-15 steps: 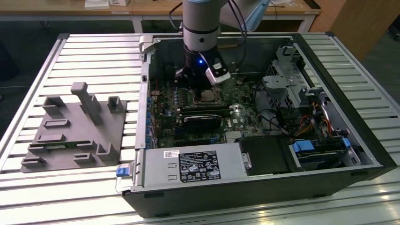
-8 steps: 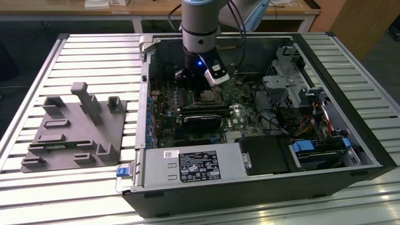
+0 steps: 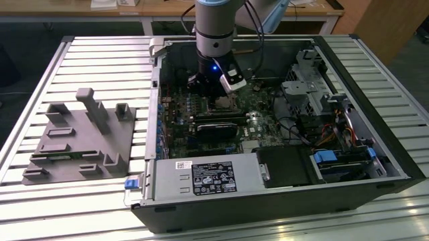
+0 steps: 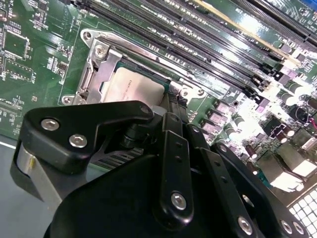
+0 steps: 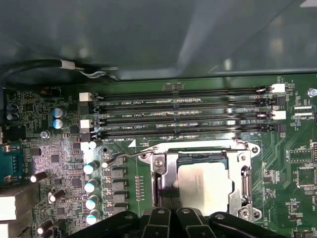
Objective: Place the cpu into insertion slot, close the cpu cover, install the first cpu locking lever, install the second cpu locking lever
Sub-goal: 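Close the cpu cover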
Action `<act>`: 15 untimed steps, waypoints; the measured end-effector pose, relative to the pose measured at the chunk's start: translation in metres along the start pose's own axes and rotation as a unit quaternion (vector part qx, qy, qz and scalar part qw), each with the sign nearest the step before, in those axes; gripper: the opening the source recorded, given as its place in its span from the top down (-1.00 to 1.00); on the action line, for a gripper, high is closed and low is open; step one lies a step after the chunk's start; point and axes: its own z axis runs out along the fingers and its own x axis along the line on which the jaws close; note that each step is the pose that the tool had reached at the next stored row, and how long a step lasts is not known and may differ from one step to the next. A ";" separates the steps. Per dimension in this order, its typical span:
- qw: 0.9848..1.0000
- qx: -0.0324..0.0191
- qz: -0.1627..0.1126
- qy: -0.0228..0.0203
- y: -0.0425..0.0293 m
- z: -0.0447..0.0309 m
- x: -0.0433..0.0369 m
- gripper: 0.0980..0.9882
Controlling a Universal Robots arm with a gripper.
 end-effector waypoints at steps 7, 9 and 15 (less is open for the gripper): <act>1.000 0.000 0.000 0.000 0.0002 0.0000 -0.0030 0.98; 1.000 0.000 0.000 0.000 0.0002 0.0000 -0.0030 0.98; 1.000 0.000 0.000 0.000 0.0002 -0.0021 -0.0032 0.98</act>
